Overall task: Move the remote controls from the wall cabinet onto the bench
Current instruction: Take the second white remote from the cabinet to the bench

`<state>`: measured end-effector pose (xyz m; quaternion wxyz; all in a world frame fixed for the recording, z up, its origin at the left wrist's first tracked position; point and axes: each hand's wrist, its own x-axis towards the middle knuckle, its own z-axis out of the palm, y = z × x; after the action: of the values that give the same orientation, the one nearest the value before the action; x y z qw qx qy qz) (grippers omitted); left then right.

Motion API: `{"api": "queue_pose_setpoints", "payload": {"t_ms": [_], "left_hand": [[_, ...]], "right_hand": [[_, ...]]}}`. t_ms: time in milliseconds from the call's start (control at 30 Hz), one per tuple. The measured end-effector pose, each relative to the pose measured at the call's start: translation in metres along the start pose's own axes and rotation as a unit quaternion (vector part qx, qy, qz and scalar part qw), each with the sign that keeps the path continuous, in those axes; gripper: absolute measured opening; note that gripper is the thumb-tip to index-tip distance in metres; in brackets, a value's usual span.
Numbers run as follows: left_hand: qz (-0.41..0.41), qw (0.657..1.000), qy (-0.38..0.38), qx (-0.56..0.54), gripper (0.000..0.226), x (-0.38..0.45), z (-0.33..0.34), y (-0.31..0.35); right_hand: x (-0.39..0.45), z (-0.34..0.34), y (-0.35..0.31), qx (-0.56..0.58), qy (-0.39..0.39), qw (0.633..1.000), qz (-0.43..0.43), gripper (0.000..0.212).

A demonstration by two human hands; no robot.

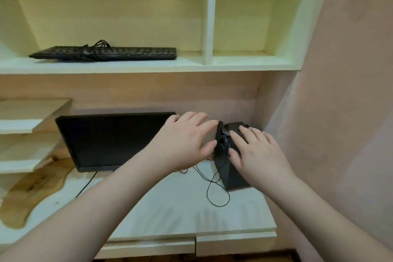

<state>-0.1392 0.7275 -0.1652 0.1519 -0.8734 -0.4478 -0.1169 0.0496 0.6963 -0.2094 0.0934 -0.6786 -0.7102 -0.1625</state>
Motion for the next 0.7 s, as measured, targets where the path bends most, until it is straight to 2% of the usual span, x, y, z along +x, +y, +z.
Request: {"api": "queue_pose_setpoints", "payload": {"t_ms": [333, 500, 700], "left_hand": [[0.06, 0.996, 0.059, 0.036, 0.055, 0.066, -0.043, -0.038], [0.047, 0.989, 0.122, 0.07, 0.067, 0.112, -0.075, -0.045], [0.032, 0.976, 0.188, 0.109, 0.066, 0.162, -0.12, -0.045]], "right_hand": [[0.065, -0.076, 0.025, -0.057, 0.078, 0.995, 0.029, 0.054], [0.105, -0.104, 0.041, -0.067, 0.124, 0.99, 0.024, 0.053], [0.151, -0.137, 0.065, -0.052, 0.185, 0.981, 0.002, 0.05]]}}
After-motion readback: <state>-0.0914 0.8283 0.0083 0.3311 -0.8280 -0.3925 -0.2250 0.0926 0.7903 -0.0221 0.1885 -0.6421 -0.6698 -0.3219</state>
